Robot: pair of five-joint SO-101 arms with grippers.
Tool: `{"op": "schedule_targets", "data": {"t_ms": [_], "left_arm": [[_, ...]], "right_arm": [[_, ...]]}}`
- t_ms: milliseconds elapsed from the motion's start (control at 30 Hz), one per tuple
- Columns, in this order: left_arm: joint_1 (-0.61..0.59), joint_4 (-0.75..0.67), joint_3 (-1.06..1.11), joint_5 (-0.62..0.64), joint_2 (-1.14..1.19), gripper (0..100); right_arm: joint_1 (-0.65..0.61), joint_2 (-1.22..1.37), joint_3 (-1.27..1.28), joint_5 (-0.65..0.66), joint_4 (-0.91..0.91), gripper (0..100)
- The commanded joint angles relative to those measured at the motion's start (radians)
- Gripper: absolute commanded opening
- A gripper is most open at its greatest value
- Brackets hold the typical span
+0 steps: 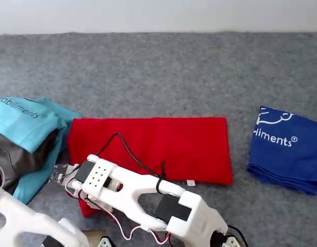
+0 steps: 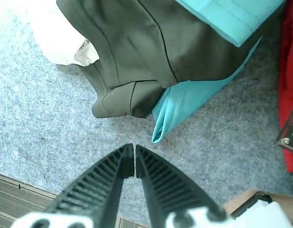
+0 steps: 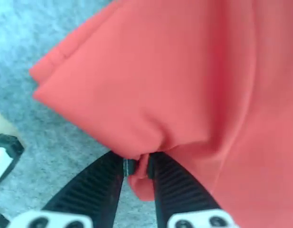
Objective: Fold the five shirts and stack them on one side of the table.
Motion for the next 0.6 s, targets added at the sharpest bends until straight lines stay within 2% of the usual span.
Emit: {"op": "schedule_targets", "data": {"t_ms": [0,200,367,567], "left_arm": [[0.000,-0.006,-0.033,-0.005,-0.017,2],[0.000,-0.006,-0.033,-0.005,-0.017,2],[0.000,-0.008,-0.033,-0.005,-0.017,2],[0.000,-0.012,-0.033,-0.005,-0.017,2]], "right_arm": [[0.018,0.027,-0.017,0.012,-0.001,0.9],[0.127,-0.054,-0.098,0.015,0.087,0.9],[0.217,-0.153,-0.229,0.084,0.148,0.9],[0.320,-0.145,-0.293,0.103,0.097,0.9]]}}
